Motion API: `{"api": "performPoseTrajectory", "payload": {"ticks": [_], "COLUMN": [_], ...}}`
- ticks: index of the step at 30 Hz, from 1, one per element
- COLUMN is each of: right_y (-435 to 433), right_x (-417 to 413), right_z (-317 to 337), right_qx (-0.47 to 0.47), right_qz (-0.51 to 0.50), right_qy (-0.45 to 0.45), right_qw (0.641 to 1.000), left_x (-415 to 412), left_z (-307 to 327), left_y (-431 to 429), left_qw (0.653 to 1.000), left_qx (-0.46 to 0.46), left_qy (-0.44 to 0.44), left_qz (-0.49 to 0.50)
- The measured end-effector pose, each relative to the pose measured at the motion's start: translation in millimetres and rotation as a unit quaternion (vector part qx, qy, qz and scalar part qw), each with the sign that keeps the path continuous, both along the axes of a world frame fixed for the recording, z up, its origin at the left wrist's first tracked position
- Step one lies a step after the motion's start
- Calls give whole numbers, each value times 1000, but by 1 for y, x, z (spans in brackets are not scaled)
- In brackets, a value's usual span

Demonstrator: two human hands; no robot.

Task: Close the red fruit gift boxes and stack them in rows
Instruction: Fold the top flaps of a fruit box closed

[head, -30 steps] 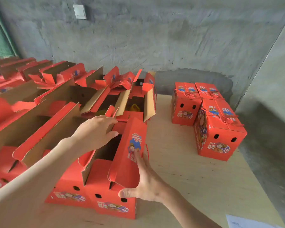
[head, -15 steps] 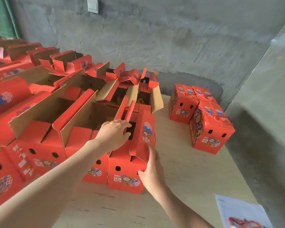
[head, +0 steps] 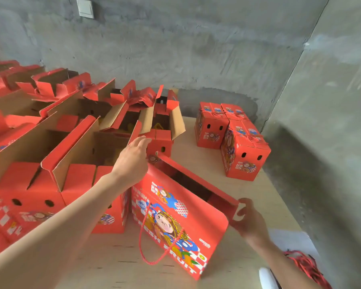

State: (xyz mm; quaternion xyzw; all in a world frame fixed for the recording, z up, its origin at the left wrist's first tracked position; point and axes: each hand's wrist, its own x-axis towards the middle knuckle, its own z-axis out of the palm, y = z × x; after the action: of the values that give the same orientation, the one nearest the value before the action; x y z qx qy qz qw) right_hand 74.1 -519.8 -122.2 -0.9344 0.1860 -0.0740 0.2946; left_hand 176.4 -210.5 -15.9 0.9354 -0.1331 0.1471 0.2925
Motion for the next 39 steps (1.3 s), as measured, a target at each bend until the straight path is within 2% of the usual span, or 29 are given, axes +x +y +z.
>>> {"api": "performPoseTrajectory", "payload": {"ticks": [2, 5, 8, 11, 16, 18, 20, 22, 23, 25, 27, 29, 31, 33, 36, 37, 39], "right_y": [-25, -41, -32, -31, -35, -33, -32, -28, -26, -21, -15, -8, -6, -13, -39, -47, -55], "right_x": [-1, -6, -24, -38, -27, -15, -2, 9, 13, 16, 19, 23, 28, 32, 32, 31, 26], "right_z": [7, 13, 13, 8, 19, 30, 40, 50, 54, 61, 66, 72, 79, 86, 95, 94, 92], "right_qx": [35, 73, 168, 234, 206, 134, -26, -177, -218, -237, -224, -231, -241, -234, -222, -195, -73], "right_qz": [-55, -70, -20, 35, 154, 211, 258, 276, 286, 301, 301, 289, 263, 235, 199, 188, 190], "right_qy": [-15, -50, -120, -146, -124, -69, 8, 73, 98, 158, 206, 208, 157, 112, 131, 144, 150], "right_qw": [998, 994, 978, 961, 958, 966, 966, 942, 928, 910, 904, 906, 921, 937, 945, 952, 967], "left_x": [0, 0, 1, -1, -10, -18, -24, -27, -27, -24, -19, -13, -9, -7, -4, -2, 4], "left_z": [-5, -10, -13, -14, -17, -18, -23, -30, -34, -39, -41, -42, -38, -30, -20, -17, -15], "left_y": [-10, -23, -32, -38, -29, -22, -19, -18, -20, -30, -48, -62, -63, -54, -37, -31, -21], "left_qw": [999, 993, 987, 986, 984, 987, 982, 951, 930, 900, 879, 843, 816, 828, 890, 898, 908], "left_qx": [-4, -67, -127, -138, -168, -158, -125, 3, 80, 170, 265, 393, 472, 473, 383, 373, 366], "left_qy": [35, 94, 84, 79, 8, -7, 69, 183, 210, 219, 199, 179, 174, 137, 26, 6, 18], "left_qz": [-14, 6, 45, 55, 53, 0, -125, -250, -292, -337, -343, -321, -285, -268, -245, -233, -205]}}
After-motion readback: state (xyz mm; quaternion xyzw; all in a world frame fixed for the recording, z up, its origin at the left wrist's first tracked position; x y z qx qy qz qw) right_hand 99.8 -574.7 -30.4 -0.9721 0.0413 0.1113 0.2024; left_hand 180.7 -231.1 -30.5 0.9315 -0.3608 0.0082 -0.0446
